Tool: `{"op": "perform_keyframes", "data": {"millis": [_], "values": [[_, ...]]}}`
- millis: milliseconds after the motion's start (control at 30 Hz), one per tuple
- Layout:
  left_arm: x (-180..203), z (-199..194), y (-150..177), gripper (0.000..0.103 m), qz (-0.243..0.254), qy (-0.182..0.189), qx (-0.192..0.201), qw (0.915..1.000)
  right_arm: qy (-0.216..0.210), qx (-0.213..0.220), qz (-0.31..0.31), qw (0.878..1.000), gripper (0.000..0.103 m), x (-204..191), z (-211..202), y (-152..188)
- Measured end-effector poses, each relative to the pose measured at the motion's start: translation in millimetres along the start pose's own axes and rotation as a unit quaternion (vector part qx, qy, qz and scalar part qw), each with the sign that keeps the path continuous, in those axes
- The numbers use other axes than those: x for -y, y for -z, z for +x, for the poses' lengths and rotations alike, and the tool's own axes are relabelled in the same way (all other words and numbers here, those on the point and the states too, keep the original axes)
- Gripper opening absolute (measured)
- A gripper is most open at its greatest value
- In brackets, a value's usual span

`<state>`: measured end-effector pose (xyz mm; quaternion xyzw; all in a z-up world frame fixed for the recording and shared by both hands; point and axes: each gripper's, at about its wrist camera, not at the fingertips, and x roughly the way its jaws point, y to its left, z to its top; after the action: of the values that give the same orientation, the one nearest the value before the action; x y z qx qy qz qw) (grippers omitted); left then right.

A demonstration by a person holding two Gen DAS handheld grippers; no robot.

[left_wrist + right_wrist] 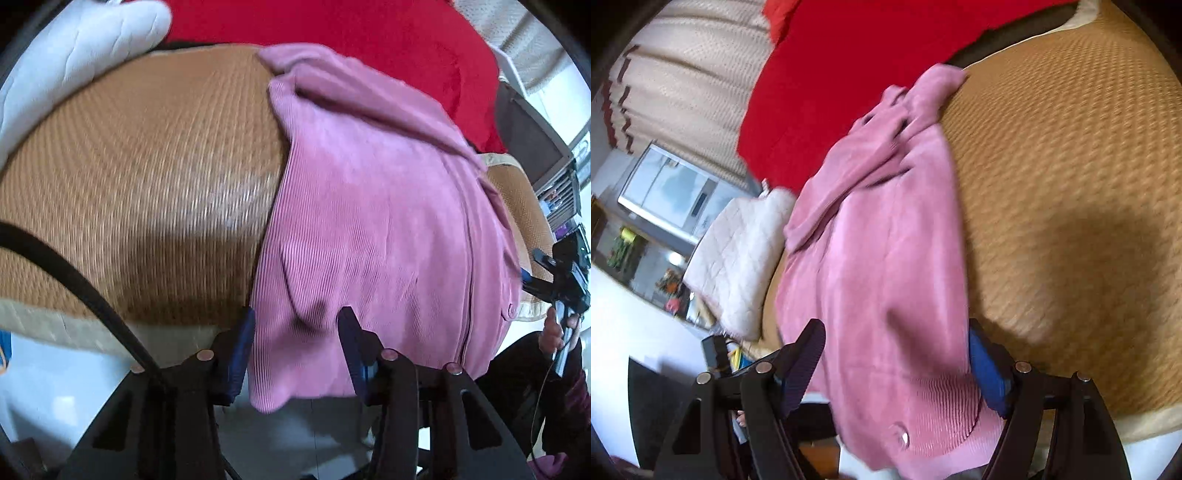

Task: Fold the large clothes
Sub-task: 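Grasp the jacket hem with both grippers and lift it toward the collar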

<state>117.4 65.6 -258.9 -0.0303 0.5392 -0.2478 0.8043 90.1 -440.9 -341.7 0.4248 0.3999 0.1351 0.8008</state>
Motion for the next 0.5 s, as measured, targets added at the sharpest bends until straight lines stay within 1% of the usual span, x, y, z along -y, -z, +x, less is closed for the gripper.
{"op": "perform_keyframes", "data": {"millis": [67,100,133,167,233,300,367,400,433,467,500], "values": [[1,6,5,0.050,-0.001,0.007,-0.017,0.9998,-0.029,-0.026,0.005,0.999,0.078,-5,9,12],[2,10,6,0.054,0.002,0.011,-0.026,0.9996,-0.040,-0.044,0.006,0.998,0.078,-6,14,18],[5,13,9,0.059,0.006,0.014,-0.033,0.9993,-0.037,-0.059,0.003,0.998,0.078,-9,20,23],[7,15,10,0.060,0.012,0.014,-0.038,0.9991,-0.033,-0.083,0.005,0.996,0.078,-9,28,28],[9,21,9,0.060,0.016,0.011,-0.043,0.9989,-0.020,-0.125,0.013,0.992,0.078,-7,45,40],[8,30,10,0.060,0.005,0.017,-0.056,0.9983,-0.012,-0.163,0.017,0.986,0.078,-6,59,53],[7,40,12,0.060,-0.003,0.018,-0.070,0.9973,-0.004,-0.189,0.015,0.982,0.077,-9,71,64],[7,42,11,0.060,-0.004,0.018,-0.072,0.9972,-0.001,-0.195,0.011,0.981,0.075,-11,76,67],[7,44,11,0.056,-0.004,0.016,-0.072,0.9972,0.009,-0.194,0.000,0.981,0.070,-15,81,71],[7,44,12,0.050,-0.005,0.008,-0.070,0.9975,0.015,-0.191,-0.005,0.981,0.058,-17,83,73],[4,41,13,0.037,-0.009,0.001,-0.067,0.9977,0.018,-0.189,-0.008,0.982,0.047,-18,83,74]]}}
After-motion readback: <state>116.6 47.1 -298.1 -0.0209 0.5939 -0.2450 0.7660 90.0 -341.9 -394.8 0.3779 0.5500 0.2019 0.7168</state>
